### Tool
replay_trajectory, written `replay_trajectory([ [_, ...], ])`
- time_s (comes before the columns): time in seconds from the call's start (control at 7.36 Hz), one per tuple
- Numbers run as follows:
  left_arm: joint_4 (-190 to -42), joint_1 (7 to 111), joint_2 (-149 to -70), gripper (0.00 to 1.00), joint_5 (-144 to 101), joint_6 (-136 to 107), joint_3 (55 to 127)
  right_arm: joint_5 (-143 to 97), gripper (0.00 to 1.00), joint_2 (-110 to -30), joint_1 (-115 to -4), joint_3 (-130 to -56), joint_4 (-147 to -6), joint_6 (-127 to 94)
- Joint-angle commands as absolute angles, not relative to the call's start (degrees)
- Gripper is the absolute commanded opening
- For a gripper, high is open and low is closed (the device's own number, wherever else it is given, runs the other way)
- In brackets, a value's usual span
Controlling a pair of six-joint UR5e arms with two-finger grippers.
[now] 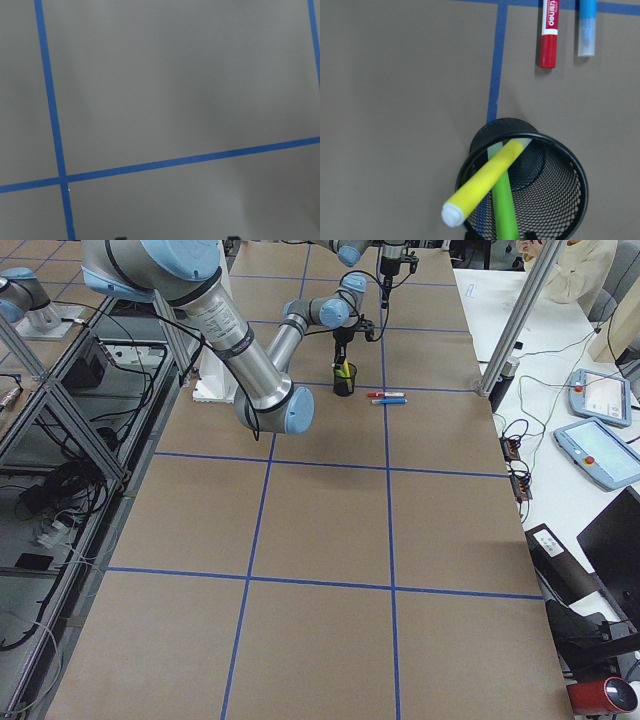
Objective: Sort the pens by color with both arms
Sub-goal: 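Lower the right gripper into the cup and grasp the green highlighter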
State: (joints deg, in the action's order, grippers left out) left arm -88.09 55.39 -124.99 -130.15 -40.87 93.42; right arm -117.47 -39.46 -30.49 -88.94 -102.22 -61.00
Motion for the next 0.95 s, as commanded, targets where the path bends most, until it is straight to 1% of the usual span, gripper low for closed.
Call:
replay_trajectory([
  [0.0,-88.42,55.37,-124.98,0.74,-130.17,-40.87,93.25,-117.33,0.42,-39.99,-30.24,-89.30,-102.22,-61.00],
  [0.14,-88.42,55.37,-124.98,0.74,-130.17,-40.87,93.16,-117.33,0.37,-39.99,-30.23,-89.30,-102.22,-61.00],
  [0.27,-88.42,55.37,-124.98,0.74,-130.17,-40.87,93.16,-117.42,0.27,-39.99,-30.23,-89.73,-102.22,-61.00],
  [0.82,-88.51,55.28,-124.98,0.74,-130.08,-40.96,92.99,-117.69,0.14,-39.82,-30.23,-91.13,-103.17,-60.91],
])
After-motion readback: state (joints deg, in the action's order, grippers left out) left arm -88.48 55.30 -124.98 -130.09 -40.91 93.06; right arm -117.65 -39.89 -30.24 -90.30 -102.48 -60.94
